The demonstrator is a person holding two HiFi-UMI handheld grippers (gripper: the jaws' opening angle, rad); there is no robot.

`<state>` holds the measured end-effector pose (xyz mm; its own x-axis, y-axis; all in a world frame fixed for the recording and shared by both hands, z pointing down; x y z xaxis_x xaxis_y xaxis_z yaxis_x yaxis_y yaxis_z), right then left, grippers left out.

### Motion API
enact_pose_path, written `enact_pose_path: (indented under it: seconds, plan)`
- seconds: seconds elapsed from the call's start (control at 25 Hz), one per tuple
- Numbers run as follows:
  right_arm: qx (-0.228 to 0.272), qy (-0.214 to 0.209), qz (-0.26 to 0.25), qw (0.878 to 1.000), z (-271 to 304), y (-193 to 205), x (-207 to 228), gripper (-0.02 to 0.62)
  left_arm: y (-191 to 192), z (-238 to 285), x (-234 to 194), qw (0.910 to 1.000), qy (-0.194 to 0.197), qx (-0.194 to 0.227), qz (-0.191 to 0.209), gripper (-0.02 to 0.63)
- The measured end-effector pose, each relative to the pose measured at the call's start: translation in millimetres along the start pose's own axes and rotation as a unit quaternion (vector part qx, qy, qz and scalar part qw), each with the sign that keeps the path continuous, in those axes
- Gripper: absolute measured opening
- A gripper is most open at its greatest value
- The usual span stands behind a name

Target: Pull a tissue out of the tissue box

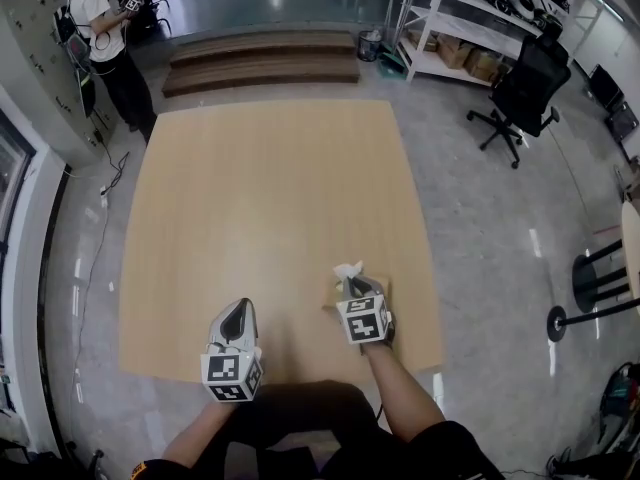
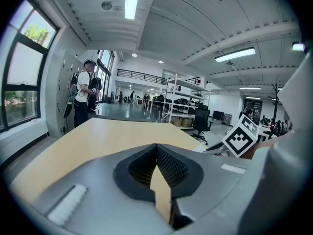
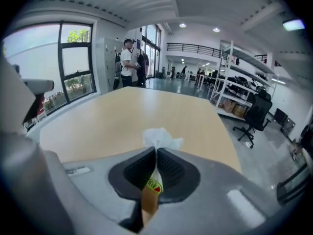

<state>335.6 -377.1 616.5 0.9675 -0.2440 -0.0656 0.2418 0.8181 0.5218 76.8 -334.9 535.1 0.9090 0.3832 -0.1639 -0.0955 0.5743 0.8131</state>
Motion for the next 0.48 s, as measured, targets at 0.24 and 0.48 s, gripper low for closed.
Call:
enact_pose_path:
  seconds: [0.24, 0.48]
  plan:
    - [0.1, 0.036, 0.062, 0.992, -80.1, -9.9, -4.0, 0.002, 2.8, -20.8, -26.2, 0.9998, 0.009, 0.012, -0.011, 0.018]
    - [0.174, 0.038, 0.078, 0.981, -138.7, -4.7, -63.4, 0.002, 17.0, -58.9, -55.1, 0.9994, 0.021, 0.028, -0.004, 0.018]
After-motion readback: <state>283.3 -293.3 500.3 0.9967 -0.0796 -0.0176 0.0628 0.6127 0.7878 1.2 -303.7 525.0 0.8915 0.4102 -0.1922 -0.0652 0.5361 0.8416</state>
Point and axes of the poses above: the fingertips, and each gripper's own axes: z forward along the fingers, x to its right, y out of its underside, the point moved 7 cm from there along -z, backward along the fingers, and after that the axes turned 14 degrees about -x, right-handed, at the moved point
